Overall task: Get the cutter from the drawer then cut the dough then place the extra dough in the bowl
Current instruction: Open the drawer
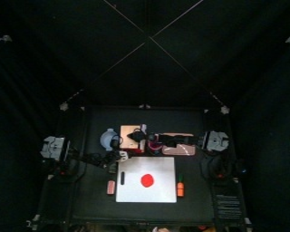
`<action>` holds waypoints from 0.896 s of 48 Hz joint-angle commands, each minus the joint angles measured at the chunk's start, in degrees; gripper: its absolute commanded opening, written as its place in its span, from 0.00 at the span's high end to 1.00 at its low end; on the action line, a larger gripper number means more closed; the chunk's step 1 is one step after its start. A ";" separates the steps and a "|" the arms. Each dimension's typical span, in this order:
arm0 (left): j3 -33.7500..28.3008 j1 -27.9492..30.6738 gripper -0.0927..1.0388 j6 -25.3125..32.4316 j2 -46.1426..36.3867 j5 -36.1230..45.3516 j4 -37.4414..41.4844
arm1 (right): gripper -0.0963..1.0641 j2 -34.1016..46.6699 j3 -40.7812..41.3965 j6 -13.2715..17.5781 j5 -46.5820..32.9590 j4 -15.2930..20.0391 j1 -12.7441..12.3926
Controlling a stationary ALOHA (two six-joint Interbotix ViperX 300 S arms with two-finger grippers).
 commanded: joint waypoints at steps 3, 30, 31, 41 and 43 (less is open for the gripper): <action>-0.88 -2.55 0.37 0.09 -0.70 0.35 -1.32 | 0.95 -0.62 -1.32 0.09 0.97 0.09 -0.18; -3.43 -8.44 0.37 0.00 -0.79 0.79 -5.36 | 0.95 0.26 -2.90 0.18 3.60 0.09 -0.18; -3.43 -8.70 0.37 0.00 -0.79 0.88 -5.63 | 0.95 0.18 -2.90 0.18 3.60 0.09 -0.18; -3.78 -11.43 0.37 0.00 -0.53 1.85 -8.00 | 0.95 0.26 -2.90 0.18 3.96 0.09 -0.26; -3.78 -11.78 0.37 0.00 -0.44 1.93 -8.26 | 0.95 0.26 -2.99 0.18 3.96 0.09 -0.26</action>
